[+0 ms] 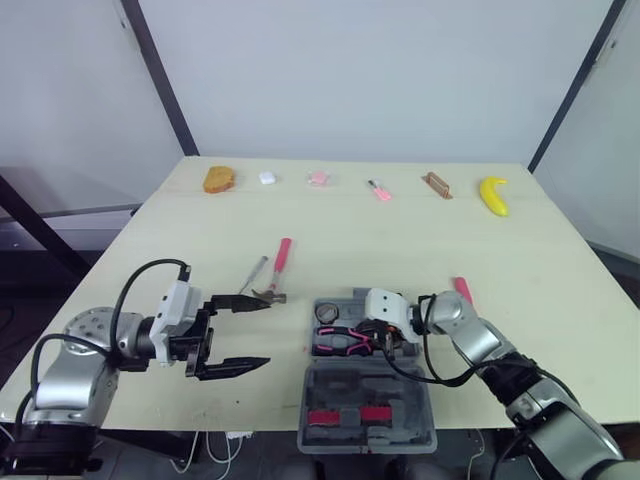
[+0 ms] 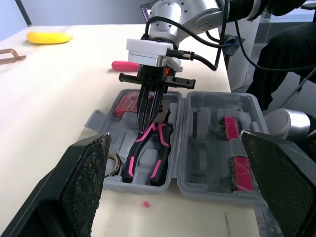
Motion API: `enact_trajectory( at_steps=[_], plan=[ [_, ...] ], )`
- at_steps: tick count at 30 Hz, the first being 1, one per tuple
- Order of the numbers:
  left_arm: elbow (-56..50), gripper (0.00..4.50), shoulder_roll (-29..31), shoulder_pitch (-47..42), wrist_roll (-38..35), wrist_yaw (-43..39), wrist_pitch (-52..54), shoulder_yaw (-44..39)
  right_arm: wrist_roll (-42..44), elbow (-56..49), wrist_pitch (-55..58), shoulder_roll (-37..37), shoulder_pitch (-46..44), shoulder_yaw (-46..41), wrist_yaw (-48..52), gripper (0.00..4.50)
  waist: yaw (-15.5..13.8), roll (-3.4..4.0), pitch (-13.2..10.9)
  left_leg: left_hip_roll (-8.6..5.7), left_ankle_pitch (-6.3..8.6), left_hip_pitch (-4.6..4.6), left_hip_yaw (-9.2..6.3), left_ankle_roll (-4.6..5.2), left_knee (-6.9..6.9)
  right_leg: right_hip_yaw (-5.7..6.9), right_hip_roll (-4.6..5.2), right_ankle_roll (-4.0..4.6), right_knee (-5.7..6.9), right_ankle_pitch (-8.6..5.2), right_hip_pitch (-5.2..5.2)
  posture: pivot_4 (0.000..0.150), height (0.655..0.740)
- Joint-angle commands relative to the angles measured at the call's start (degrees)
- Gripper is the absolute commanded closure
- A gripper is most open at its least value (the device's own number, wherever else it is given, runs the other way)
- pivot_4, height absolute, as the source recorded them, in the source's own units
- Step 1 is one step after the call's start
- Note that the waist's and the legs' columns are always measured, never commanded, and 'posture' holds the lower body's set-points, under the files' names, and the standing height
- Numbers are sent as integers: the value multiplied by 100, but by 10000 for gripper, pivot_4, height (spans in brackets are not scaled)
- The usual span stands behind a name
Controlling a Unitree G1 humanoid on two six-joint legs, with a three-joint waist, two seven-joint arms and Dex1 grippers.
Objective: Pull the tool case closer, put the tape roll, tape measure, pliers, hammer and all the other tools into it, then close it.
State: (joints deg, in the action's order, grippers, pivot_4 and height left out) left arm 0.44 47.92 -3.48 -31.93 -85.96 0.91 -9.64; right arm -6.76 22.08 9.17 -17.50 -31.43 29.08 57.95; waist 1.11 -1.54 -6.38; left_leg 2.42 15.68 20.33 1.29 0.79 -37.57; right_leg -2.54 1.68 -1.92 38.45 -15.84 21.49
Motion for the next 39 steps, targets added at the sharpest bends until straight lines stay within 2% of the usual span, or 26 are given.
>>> enact_trajectory(
  at_steps=[1, 4, 10, 14, 22, 24, 30, 39],
  plan=[
    [-91, 0, -80, 80, -62, 82, -71, -151, -663, 1301, 479, -48, 462, 759, 177, 44717, 12, -6, 13, 0, 0, -12, 5, 0, 11, -6, 0, 1, 0, -1, -4, 1500, 7400],
    [-71, 0, -111, 98, -47, 103, -87, -167, -623, 1345, 415, -3, 421, 662, 122, 44717, 25, -3, 14, 7, 0, -63, 6, 0, 34, -7, 2, 20, -9, -14, -46, 1500, 7400],
    [-9, 0, -180, 211, -8, 159, -176, -220, -214, 741, 231, 33, 421, 141, -26, 44717, 88, 6, 10, 35, 0, -58, 0, -1, 42, 3, 1, 27, -17, -18, -43, 1500, 7400],
    [22, 0, -246, 366, 75, 311, -240, -278, 381, -405, 73, -85, 596, -563, -128, 44717, 89, 36, -45, 38, 1, -42, -2, -1, 50, 8, 24, 27, -43, -17, -40, 1500, 7400],
    [7, 0, -362, 566, -37, 641, -104, -457, 1451, -1821, -230, -288, 1187, -1724, -243, 44717, 70, 68, -115, 19, -2, 226, -13, -4, 16, 21, 19, -26, -38, 19, 190, 1500, 7400],
    [44, 0, -450, 600, -13, 815, -153, -550, 1656, -2073, -315, -429, 1403, -2046, -315, 44717, 76, 68, -126, 18, -2, 259, -12, -4, 16, 22, 20, -27, -42, 20, 216, 1500, 7400],
    [133, 0, -680, 725, -81, 1310, -128, -901, 2375, -2546, -464, -666, 2163, -3119, -560, 44717, 74, 56, -164, 15, -1, 254, -14, -3, 22, 24, 20, -28, -47, 19, 209, 1500, 7400],
    [573, 0, -1205, 1254, -96, 2166, -249, -1632, 3032, -2416, -1182, -1062, 3979, -4700, -567, 44717, 55, 54, -178, -8, -2, 245, -16, -3, 17, 22, 19, -34, -44, 22, 198, 1500, 7400]
  ],
)
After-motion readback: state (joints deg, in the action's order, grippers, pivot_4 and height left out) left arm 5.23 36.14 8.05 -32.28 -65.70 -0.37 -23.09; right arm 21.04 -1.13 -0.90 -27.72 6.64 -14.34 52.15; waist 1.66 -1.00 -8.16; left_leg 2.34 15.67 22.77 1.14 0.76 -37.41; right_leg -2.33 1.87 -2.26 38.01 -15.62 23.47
